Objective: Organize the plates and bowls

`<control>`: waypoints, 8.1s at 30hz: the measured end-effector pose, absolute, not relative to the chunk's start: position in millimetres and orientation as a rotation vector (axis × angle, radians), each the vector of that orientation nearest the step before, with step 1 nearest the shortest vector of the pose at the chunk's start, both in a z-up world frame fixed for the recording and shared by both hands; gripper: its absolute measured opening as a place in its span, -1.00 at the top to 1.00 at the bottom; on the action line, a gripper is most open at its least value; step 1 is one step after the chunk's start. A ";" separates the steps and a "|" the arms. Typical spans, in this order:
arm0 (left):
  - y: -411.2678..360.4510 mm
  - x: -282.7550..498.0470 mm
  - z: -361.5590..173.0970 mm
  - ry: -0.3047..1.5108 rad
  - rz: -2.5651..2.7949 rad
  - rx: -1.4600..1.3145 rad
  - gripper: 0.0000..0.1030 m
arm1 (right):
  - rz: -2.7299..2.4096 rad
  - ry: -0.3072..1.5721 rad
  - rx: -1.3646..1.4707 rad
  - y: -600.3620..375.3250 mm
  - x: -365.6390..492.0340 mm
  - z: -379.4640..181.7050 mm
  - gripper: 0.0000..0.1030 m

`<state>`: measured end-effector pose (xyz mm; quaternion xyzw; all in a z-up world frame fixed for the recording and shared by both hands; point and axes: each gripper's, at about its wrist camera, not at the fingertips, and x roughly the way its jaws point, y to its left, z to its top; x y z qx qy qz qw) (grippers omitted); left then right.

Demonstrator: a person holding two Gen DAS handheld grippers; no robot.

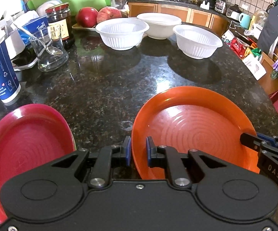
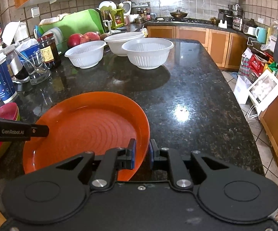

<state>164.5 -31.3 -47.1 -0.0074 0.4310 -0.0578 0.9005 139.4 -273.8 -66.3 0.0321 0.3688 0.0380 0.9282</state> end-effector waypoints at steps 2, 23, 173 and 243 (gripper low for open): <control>-29.6 164.3 -47.7 0.890 -0.124 -0.026 0.61 | 0.076 0.755 0.075 -274.7 139.6 -66.4 0.68; 13.7 140.5 -8.0 0.763 -0.079 -0.060 0.67 | 0.097 0.609 0.057 -228.7 126.0 -23.2 0.77; -127.8 336.1 -0.6 0.777 -0.124 -0.037 0.60 | 0.329 0.635 0.094 -380.8 394.7 -28.1 0.65; -51.9 177.2 -6.2 0.978 -0.247 -0.020 0.55 | 0.313 0.844 0.218 -289.9 190.5 -30.1 0.64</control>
